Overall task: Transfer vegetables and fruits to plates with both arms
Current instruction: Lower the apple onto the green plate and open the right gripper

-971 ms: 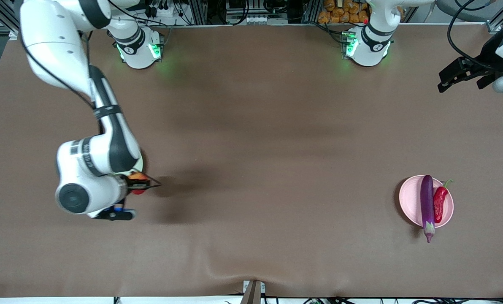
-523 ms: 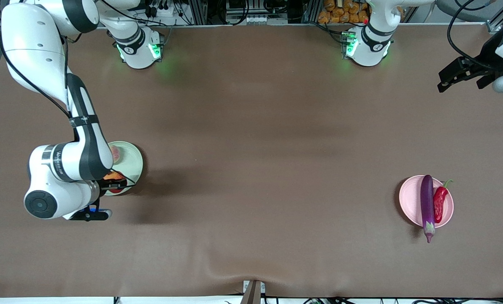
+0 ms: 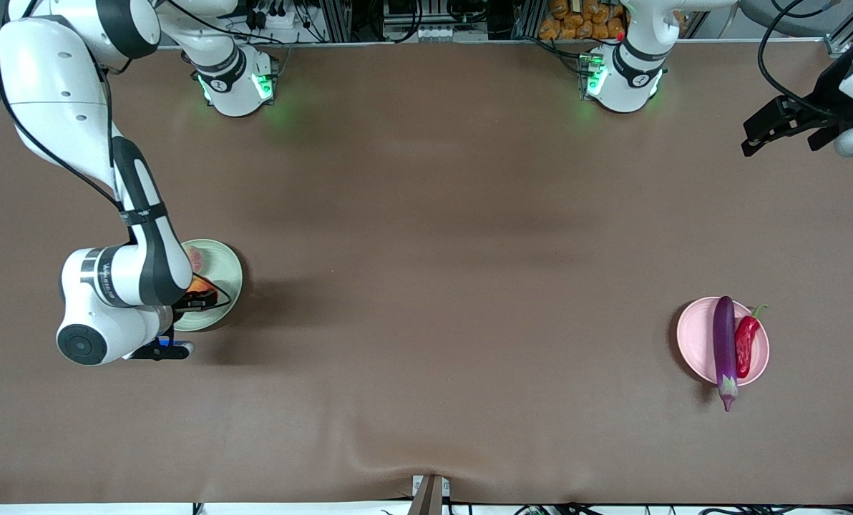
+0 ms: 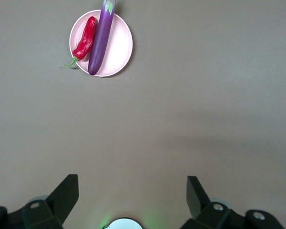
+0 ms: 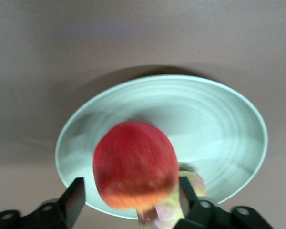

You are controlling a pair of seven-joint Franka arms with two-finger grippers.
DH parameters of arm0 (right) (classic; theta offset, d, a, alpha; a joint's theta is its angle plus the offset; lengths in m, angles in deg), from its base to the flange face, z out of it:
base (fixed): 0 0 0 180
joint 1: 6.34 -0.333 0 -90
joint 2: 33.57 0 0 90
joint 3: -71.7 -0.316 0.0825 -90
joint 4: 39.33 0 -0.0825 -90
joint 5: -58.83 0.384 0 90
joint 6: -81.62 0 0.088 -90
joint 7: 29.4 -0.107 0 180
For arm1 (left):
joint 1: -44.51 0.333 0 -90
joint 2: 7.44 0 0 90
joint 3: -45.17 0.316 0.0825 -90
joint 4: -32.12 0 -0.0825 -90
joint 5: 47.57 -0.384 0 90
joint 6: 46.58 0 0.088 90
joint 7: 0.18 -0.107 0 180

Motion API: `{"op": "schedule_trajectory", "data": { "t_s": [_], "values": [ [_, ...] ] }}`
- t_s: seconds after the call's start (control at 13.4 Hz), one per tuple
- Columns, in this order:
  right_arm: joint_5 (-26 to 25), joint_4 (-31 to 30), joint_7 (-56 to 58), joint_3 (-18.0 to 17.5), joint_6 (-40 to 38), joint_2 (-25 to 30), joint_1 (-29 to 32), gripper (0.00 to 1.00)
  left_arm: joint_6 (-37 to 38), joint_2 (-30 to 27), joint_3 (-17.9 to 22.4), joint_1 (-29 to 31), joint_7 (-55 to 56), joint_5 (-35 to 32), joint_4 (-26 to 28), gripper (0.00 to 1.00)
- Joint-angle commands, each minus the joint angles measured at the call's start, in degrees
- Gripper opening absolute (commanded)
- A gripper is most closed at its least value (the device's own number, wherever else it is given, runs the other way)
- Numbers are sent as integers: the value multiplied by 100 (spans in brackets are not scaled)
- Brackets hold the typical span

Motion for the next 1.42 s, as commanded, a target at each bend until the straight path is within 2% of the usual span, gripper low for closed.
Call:
{"op": "schedule_trajectory", "data": {
  "t_s": [0.0, 0.15, 0.22, 0.52, 0.82, 1.12, 1.34],
  "values": [
    [333, 49, 57, -143, -44, 162, 93, 100, 100, -98, -7, 15, -69, -41, -26, 100],
    [343, 286, 57, -205, -271, 232, 23, 100, 91, -160, -7, 15, -77, -41, 18, 100],
    [352, 401, 14, -344, -342, 293, 23, 100, 91, -160, -7, 15, -86, -41, 18, 100],
    [299, 735, 57, -582, -317, 697, -21, 100, 56, -151, -16, 6, -165, -164, 18, 100],
    [264, 1815, 145, -627, -1220, 768, 31, 100, 56, -151, -69, -20, -174, -164, 36, 100],
    [290, 1887, 137, -618, -1599, 1715, 93, 100, 82, -151, -148, -20, -174, -199, 10, 100],
    [272, 1870, -56, -592, -1994, 2129, 58, 100, 205, -151, -183, -29, -165, -199, -52, 100]
  ]
}}
